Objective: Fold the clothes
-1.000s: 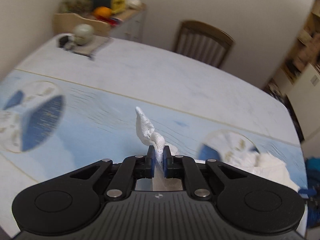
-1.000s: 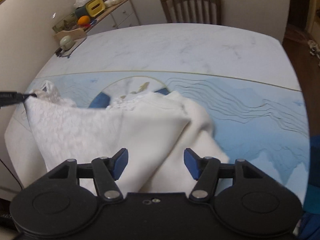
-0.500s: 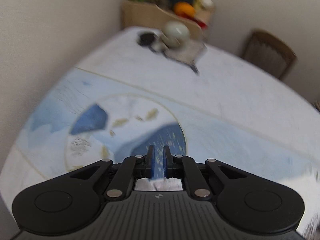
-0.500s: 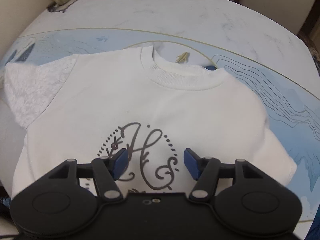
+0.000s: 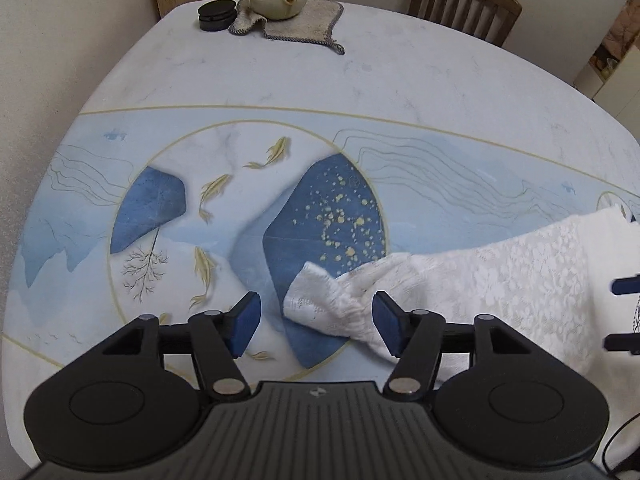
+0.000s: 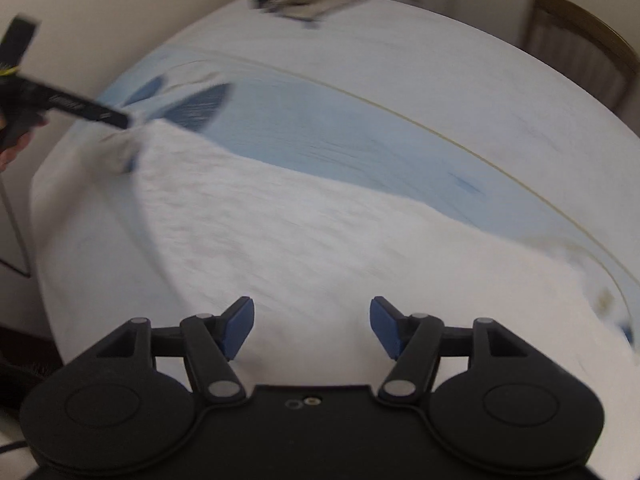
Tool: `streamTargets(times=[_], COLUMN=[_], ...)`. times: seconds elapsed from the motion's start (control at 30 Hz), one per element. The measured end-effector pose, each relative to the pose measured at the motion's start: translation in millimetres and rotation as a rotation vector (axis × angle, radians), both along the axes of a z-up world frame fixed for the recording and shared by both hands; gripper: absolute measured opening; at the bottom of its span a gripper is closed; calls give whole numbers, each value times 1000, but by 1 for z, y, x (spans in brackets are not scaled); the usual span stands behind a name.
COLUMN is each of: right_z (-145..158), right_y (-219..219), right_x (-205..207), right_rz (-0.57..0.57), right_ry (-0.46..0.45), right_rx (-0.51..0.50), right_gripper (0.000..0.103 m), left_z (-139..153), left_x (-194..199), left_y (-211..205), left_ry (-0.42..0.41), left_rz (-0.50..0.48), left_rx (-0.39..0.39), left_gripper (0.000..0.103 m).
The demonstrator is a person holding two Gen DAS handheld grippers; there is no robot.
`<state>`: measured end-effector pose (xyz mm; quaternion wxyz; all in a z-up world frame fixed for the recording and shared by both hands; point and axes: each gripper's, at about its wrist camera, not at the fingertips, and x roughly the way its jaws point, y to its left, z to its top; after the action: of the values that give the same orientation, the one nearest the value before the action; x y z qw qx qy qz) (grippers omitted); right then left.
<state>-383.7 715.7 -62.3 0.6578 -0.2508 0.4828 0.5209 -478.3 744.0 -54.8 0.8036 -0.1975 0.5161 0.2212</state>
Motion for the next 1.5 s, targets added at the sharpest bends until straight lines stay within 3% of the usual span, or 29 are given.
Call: streamTargets(times=[0.13, 0.27, 0.53, 0.7, 0.8, 0.97, 1.23, 1.5], right_z=[-7, -22, -52, -41, -33, -52, -69, -72], right_y=[64, 106, 133, 121, 110, 84, 63, 40], right_x=[-40, -60, -87, -49, 2, 67, 81, 92], right_rz=[159, 226, 280, 138, -50, -291, -358, -388], right_ry=[-29, -22, -70, 2, 137, 234, 237, 278], right_rx=[-4, -39, -110, -37, 22, 26, 20, 48], right_gripper=[103, 103, 103, 103, 103, 103, 103, 103], left_z=[-7, -14, -25, -26, -26, -30, -26, -48], left_x=[-10, -18, -34, -27, -16, 19, 97, 149], left_y=[-5, -10, -6, -2, -2, 2, -13, -19], left_ry=[-8, 3, -29, -44, -55, -75, -189, -156], left_rz=[-27, -38, -33, -61, -89, -148, -253, -273], left_rx=[-14, -36, -106, -123, -131, -113, -97, -174], left_gripper=[60, 60, 60, 60, 60, 60, 60, 60])
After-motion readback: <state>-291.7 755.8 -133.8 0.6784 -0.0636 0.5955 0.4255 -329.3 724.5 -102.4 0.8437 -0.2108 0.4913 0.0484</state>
